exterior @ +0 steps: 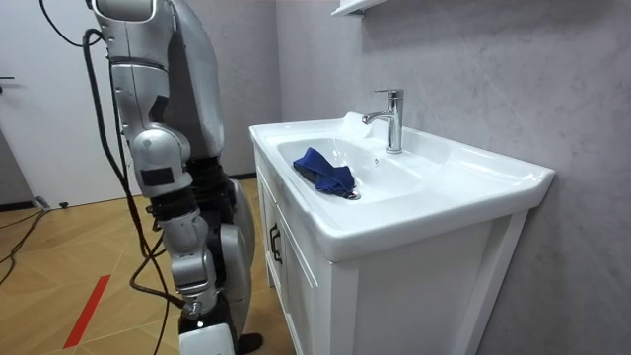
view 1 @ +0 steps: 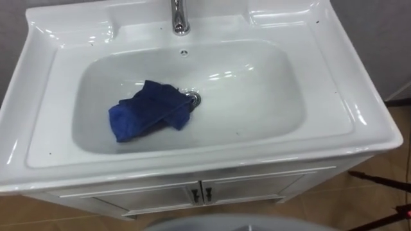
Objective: Wipe basin
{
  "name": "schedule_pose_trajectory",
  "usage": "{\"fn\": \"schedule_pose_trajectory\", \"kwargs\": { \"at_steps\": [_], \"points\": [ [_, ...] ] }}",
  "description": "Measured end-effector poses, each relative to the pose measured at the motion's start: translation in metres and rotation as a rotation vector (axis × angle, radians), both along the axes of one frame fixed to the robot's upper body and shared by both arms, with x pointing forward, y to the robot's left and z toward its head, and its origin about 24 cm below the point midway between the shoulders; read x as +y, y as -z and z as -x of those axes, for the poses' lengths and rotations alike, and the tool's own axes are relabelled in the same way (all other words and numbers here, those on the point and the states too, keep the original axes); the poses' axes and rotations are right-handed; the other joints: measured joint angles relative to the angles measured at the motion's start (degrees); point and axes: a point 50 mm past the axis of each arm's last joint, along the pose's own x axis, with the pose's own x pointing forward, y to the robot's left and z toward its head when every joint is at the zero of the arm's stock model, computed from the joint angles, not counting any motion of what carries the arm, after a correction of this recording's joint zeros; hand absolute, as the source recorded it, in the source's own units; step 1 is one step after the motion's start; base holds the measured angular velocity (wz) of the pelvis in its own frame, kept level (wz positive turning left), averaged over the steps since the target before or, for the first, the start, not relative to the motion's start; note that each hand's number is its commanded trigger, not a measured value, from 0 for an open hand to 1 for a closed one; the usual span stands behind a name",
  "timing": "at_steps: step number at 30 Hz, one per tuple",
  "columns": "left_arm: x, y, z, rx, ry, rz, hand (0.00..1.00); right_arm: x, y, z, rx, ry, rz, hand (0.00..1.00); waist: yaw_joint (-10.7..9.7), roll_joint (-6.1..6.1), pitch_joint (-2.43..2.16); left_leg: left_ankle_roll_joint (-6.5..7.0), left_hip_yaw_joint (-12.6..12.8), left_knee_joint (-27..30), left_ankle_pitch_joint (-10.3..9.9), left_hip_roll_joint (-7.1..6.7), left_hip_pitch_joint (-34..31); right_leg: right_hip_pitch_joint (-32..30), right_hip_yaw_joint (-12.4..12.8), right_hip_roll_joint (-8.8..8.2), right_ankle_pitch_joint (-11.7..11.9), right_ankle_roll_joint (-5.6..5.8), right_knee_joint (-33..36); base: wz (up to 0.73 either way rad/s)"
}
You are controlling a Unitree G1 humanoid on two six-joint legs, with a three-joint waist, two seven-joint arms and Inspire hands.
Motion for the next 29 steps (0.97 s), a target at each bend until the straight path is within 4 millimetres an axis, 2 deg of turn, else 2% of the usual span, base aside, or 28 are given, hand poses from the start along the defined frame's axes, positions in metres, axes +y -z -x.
{"fn": "schedule_pose_trajectory", "kwargs": {
  "at_steps": [4, 9, 16, 22, 29],
  "points": [
    [-0.0015, 0.0004, 0.0045, 0.026, -0.008, 0.014, 0.0, 0.0008, 0.0002, -0.0032, 0.007, -0.002, 0.012, 0.0, 0.4, 0.0, 0.0, 0.0, -0.3, 0.0, 0.0, -0.29, 0.0, 0.0, -0.2, -0.06, -0.1, 0.09, 0.0, 0.03],
    [-0.0042, 0.0011, 0.0088, 0.049, -0.015, 0.021, 0.0, 0.0032, 0.0007, -0.005, 0.0, 0.002, 0.005, 0.0, 2.0, -0.02, 0.01, 0.1, -0.5, -0.1, -0.1, -0.54, 0.0, 0.1, -0.3, -0.23, -0.2, 0.25, 0.0, 0.01],
    [-0.0051, 0.0015, 0.0077, 0.055, -0.018, 0.029, 0.0, 0.0042, 0.0009, -0.0057, 0.002, -0.006, 0.006, 0.0, 3.0, 0.0, 0.03, 0.22, -0.5, 0.0, -0.1, -0.63, -0.1, 0.1, -0.6, -0.32, -0.3, 0.35, -0.1, 0.01],
    [-0.0067, 0.0022, 0.006, 0.062, -0.015, 0.052, 0.0, 0.0045, 0.001, -0.0056, 0.002, -0.004, 0.015, 0.0, 2.9, 0.06, 0.07, 0.22, -1.3, 0.8, -0.5, -0.68, -0.9, 0.1, -1.7, -0.29, -0.3, 0.37, 0.1, 0.08],
    [-0.0097, 0.0031, 0.0113, 0.097, -0.018, 0.104, 0.0, 0.0037, 0.0008, -0.004, 0.006, -0.002, 0.017, 0.0, 2.9, 0.36, 0.16, 0.18, -1.5, 0.6, -0.7, -0.56, -0.7, 0.3, -1.8, -0.19, -0.2, 0.37, 0.3, 0.01]
  ]
}}
